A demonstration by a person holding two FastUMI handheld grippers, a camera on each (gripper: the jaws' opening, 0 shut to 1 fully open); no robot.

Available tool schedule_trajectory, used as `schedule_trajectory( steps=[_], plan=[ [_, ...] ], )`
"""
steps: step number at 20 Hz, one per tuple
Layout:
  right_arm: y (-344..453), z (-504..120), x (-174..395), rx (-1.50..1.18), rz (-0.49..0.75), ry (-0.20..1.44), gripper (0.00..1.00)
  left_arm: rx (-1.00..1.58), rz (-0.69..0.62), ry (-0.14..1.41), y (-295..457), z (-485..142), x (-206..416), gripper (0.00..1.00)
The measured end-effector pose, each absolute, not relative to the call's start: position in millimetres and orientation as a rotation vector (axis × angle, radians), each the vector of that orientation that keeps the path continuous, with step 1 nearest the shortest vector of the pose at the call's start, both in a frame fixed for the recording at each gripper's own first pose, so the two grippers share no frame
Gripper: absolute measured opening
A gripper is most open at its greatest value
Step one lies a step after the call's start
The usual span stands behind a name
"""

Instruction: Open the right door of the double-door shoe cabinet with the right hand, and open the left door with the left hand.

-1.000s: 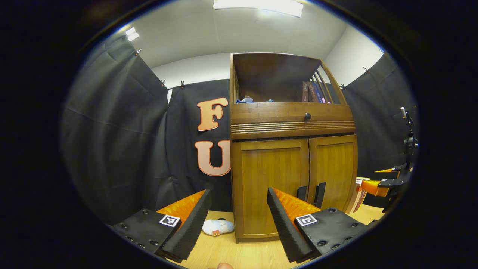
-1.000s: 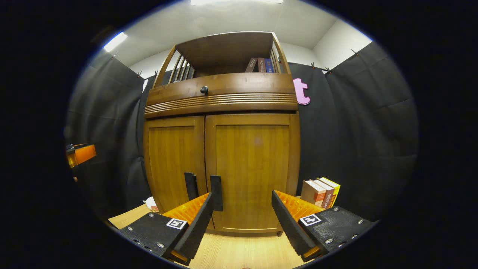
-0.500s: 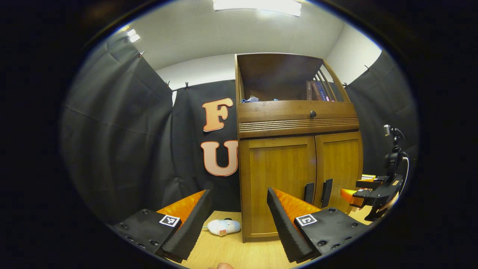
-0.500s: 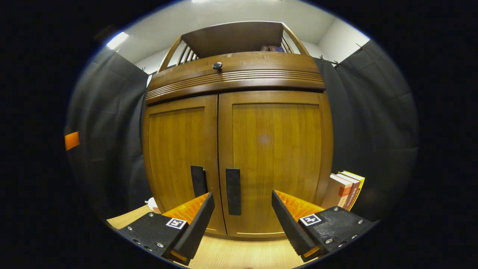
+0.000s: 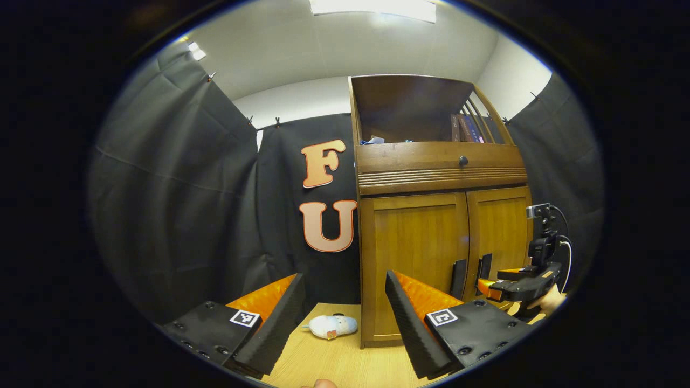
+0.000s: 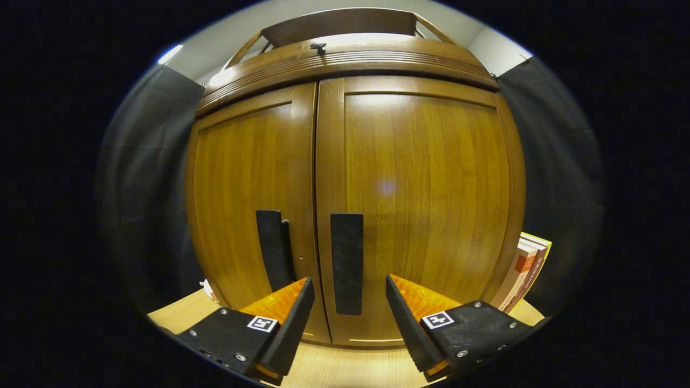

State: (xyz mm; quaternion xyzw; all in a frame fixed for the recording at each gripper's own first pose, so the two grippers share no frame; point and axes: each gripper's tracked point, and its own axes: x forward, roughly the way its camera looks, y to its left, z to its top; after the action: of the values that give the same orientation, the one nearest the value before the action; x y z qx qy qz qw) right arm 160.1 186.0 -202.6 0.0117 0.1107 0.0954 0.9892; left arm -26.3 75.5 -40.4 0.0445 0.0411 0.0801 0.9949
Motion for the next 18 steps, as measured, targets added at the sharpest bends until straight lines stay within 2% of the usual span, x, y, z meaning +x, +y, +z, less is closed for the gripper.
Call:
schedule_trajectory(
  steps=[1, 2, 3, 5, 6, 7, 9, 11, 12, 14, 15, 17, 18],
  plan=[
    [187.6, -205.9, 164.9, 0.037, 0.189, 0.227, 0.80, 0.093, 0.166, 0.081, 76.9, -40.6, -25.9, 0.94],
    [188.3, -208.0, 168.6, 0.049, 0.186, 0.229, 0.84, 0.096, 0.171, 0.080, 78.9, -42.3, -25.5, 0.94],
    [188.4, -209.0, 173.2, 0.056, 0.179, 0.229, 0.75, 0.098, 0.174, 0.081, 79.7, -43.1, -25.0, 0.94],
    [188.6, -210.6, 179.6, 0.062, 0.174, 0.224, 0.71, 0.097, 0.174, 0.089, 80.8, -45.5, -25.7, 0.96],
    [188.6, -211.8, 182.0, 0.065, 0.170, 0.225, 0.75, 0.096, 0.174, 0.091, 81.5, -46.1, -26.2, 0.96],
    [189.0, -213.5, 183.4, 0.069, 0.169, 0.231, 0.66, 0.096, 0.175, 0.092, 82.0, -46.6, -25.9, 0.94],
    [188.9, -218.0, 188.9, 0.077, 0.164, 0.242, 0.57, 0.097, 0.175, 0.093, 81.9, -47.2, -25.9, 0.94],
    [191.2, -217.0, 191.7, 0.083, 0.167, 0.236, 0.55, 0.104, 0.176, 0.094, 83.3, -48.0, -26.0, 0.97],
    [192.9, -217.1, 192.1, 0.085, 0.172, 0.236, 0.41, 0.108, 0.178, 0.093, 83.7, -48.0, -25.9, 0.94],
    [192.8, -216.8, 190.4, 0.075, 0.173, 0.234, 0.45, 0.108, 0.183, 0.092, 83.8, -47.9, -25.3, 0.94],
    [192.8, -216.7, 188.5, 0.066, 0.173, 0.236, 0.36, 0.103, 0.183, 0.094, 84.4, -49.1, -25.2, 0.94],
    [192.6, -216.3, 186.1, 0.055, 0.180, 0.238, 0.33, 0.089, 0.180, 0.100, 84.5, -51.3, -25.1, 0.99],
    [192.3, -215.2, 183.8, 0.058, 0.185, 0.239, 0.33, 0.085, 0.180, 0.104, 84.6, -51.7, -25.7, 0.96]
  ],
)
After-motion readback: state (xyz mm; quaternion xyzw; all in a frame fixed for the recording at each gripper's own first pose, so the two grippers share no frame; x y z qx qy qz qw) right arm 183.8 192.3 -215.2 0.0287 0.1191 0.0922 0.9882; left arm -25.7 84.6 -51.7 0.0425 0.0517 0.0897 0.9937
